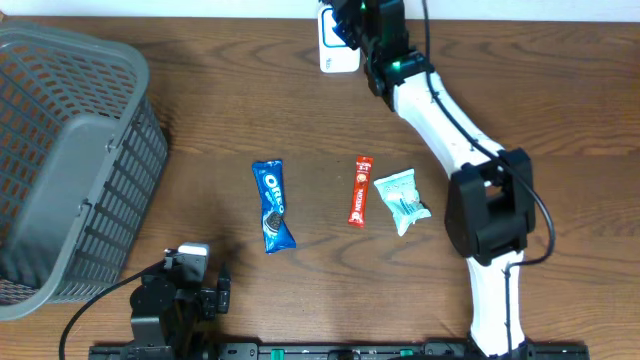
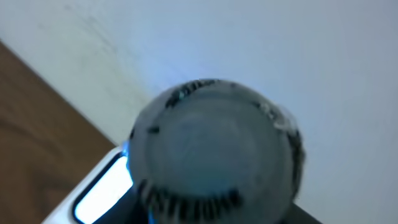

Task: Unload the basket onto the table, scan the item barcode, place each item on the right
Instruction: 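Carry the bottle with the right gripper to the table's right edge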

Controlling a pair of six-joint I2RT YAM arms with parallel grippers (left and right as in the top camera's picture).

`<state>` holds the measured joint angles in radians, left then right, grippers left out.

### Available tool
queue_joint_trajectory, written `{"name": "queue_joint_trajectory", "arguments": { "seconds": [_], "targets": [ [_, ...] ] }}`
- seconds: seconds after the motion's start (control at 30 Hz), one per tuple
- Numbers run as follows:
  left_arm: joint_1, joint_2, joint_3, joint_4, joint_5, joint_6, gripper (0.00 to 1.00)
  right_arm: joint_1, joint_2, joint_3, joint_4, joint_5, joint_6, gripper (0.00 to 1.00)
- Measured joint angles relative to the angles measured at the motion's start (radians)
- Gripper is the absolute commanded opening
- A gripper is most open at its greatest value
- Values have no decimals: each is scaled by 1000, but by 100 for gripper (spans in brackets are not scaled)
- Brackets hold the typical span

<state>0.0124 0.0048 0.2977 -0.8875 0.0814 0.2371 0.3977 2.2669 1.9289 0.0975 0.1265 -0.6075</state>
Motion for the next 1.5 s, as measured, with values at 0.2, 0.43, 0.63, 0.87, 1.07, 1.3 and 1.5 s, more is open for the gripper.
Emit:
{"name": "queue_joint_trajectory", "arguments": {
  "seconds": [0.2,0.43,0.63,0.87,1.07,1.3,1.5],
  "targets": [
    [0,0,0,0,0,0,93,0,41,0,106,34,-68,34],
    [0,0,0,0,0,0,93,0,88,0,163,50,-95,31],
    [0,0,0,0,0,0,93,1,128,0,163,61,-93,32],
    [0,0,0,0,0,0,93,1,128,3,85,153,-63,32],
    [0,0,0,0,0,0,93,-3,113,4,-157,212,1,30],
    [0,0,0,0,3,0,93,-64,-47,4,-492,254,254,27],
    [0,0,0,0,3,0,93,-223,-220,10,-715,278,443,26]
  ]
}}
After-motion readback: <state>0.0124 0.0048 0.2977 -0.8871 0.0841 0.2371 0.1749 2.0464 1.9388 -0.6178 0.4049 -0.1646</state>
